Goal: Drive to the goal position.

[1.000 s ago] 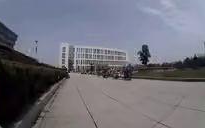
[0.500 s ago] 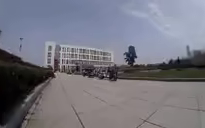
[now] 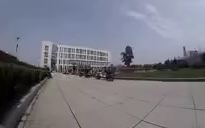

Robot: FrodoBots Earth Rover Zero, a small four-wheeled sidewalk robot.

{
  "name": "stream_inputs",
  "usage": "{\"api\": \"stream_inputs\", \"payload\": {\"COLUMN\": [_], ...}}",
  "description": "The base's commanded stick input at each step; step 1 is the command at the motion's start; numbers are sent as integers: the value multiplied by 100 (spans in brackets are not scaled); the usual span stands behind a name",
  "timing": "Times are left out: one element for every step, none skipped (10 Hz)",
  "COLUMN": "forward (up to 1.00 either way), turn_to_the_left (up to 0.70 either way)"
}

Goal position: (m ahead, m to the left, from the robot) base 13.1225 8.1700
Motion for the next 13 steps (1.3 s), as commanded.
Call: {"api": "stream_inputs", "payload": {"forward": [70, 70, 70, 70, 70, 70, 70, 70, 70, 70, 70, 70, 70], "turn_to_the_left": [0, 0, 0, 0, 0, 0, 0, 0, 0, 0, 0, 0, 0]}}
